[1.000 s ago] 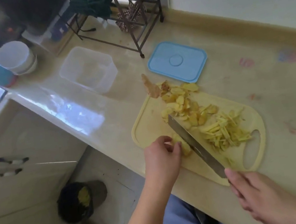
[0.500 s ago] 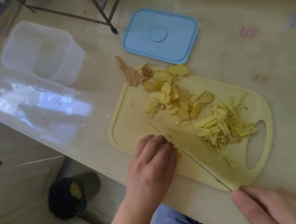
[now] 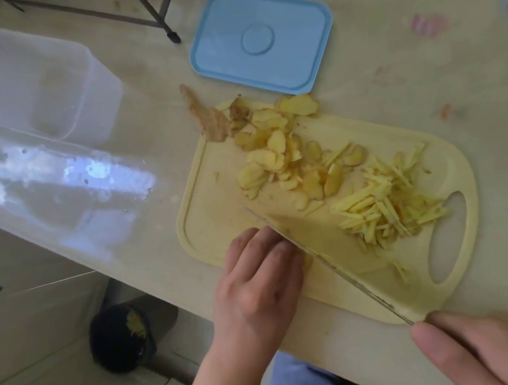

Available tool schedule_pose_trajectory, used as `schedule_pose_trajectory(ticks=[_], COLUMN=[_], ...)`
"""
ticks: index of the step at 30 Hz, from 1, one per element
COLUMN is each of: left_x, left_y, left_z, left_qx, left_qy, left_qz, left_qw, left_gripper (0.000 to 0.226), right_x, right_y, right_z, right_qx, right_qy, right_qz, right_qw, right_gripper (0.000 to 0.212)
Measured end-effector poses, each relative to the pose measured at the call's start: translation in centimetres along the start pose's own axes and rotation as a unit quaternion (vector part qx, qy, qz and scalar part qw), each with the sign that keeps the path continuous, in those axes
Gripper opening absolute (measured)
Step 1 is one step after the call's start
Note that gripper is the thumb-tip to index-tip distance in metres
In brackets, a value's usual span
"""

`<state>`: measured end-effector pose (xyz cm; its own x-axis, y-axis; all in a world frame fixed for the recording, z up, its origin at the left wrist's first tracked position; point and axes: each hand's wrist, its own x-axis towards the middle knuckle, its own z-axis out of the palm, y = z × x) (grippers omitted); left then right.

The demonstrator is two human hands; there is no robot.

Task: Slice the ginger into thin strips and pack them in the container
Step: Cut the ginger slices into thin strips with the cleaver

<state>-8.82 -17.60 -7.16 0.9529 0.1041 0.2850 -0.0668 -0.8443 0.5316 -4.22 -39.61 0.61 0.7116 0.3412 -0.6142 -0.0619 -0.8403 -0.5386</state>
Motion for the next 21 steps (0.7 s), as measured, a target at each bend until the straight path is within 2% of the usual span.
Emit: schedule_pose_trajectory(ticks=[2, 3, 4, 5, 7, 8, 10, 13, 15, 17, 21], left_x=[0.0, 0.0, 0.0, 0.0, 0.0, 0.0, 0.1, 0.0, 0.0, -0.1, -0.1], left_y=[0.0, 0.0, 0.0, 0.0, -0.2, -0.3, -0.4, -0.2, -0.1, -0.1, 0.0], left_z=[0.1, 0.1, 0.1, 0.1, 0.1, 0.1, 0.0, 0.0, 0.0, 0.0, -0.1], left_qx=[-0.005, -0.007, -0.009, -0.011, -0.011, -0.01, -0.011, -0.014, -0.011, -0.007, -0.009], left_qy=[0.002, 0.003, 0.002, 0.001, -0.004, -0.007, -0.01, -0.009, -0.005, -0.002, 0.001], left_qz=[-0.005, -0.007, -0.008, -0.009, -0.007, -0.006, -0.006, -0.016, -0.024, -0.027, -0.025], left_qw=[1.0, 1.0, 1.0, 1.0, 1.0, 1.0, 1.0, 1.0, 1.0, 1.0, 1.0], left_gripper=[0.014, 0.014, 0.014, 0.014, 0.01, 0.007, 0.006, 0.006, 0.006, 0.006, 0.006], right_x=[0.2, 0.3, 0.3, 0.3, 0.7, 1.1, 1.9, 2.2, 1.1, 0.4, 0.4], right_y=[0.0, -0.1, -0.5, -0.5, -0.3, -0.1, -0.6, -0.7, -0.8, -0.7, -0.2], right_z=[0.2, 0.2, 0.1, 0.2, 0.2, 0.3, 0.2, 0.5, 0.7, 0.8, 0.6], right_qx=[-0.005, 0.005, 0.032, 0.035, -0.024, -0.041, 0.033, 0.036, 0.03, 0.038, 0.008], right_qy=[0.053, 0.054, 0.03, 0.001, 0.054, 0.059, -0.008, -0.013, 0.079, 0.108, 0.09], right_qz=[-0.032, -0.006, 0.024, 0.018, -0.057, -0.06, -0.019, -0.052, -0.079, -0.07, -0.063], right_qw=[0.998, 0.999, 0.999, 0.999, 0.997, 0.996, 0.999, 0.998, 0.993, 0.991, 0.994], right_gripper=[0.091, 0.097, 0.103, 0.102, 0.09, 0.09, 0.102, 0.098, 0.079, 0.07, 0.085])
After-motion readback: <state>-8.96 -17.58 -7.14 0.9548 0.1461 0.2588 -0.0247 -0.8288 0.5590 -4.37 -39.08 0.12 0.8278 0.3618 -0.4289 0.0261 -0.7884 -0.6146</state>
